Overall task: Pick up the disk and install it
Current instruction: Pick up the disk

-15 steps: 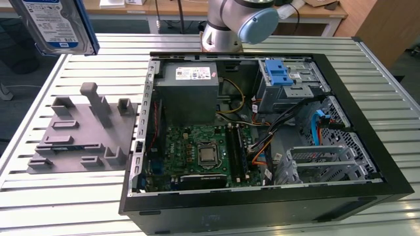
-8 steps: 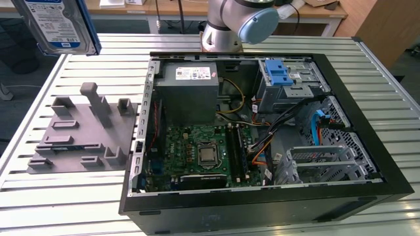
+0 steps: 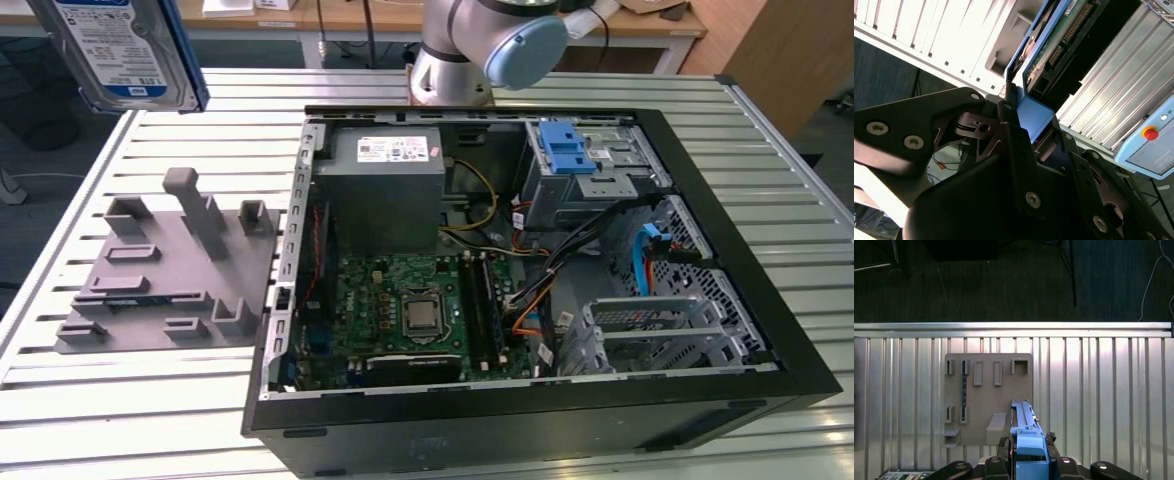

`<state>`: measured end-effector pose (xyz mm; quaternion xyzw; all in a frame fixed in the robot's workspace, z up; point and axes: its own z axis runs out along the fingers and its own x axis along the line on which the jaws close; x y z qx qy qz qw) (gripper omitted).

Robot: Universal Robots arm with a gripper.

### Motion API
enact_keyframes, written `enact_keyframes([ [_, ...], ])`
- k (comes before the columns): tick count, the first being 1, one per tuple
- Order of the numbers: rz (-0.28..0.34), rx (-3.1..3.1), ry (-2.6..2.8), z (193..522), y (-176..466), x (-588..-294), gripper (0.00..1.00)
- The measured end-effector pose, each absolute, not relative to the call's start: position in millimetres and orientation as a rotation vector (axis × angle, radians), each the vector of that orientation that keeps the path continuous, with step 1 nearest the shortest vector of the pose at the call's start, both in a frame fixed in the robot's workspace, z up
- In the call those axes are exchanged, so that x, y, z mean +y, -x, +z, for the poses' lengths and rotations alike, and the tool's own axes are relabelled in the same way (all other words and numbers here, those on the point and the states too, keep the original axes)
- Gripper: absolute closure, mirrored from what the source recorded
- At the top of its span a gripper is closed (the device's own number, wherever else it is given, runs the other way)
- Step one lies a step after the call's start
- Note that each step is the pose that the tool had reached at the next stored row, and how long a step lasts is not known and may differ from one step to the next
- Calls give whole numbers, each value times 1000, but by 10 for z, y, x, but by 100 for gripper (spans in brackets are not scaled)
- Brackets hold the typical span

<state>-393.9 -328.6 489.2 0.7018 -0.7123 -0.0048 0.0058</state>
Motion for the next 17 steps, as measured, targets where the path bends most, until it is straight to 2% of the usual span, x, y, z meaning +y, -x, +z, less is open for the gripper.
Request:
enact_keyframes([
  [17, -15, -2230, -2197, 4892, 3889, -3286, 63],
])
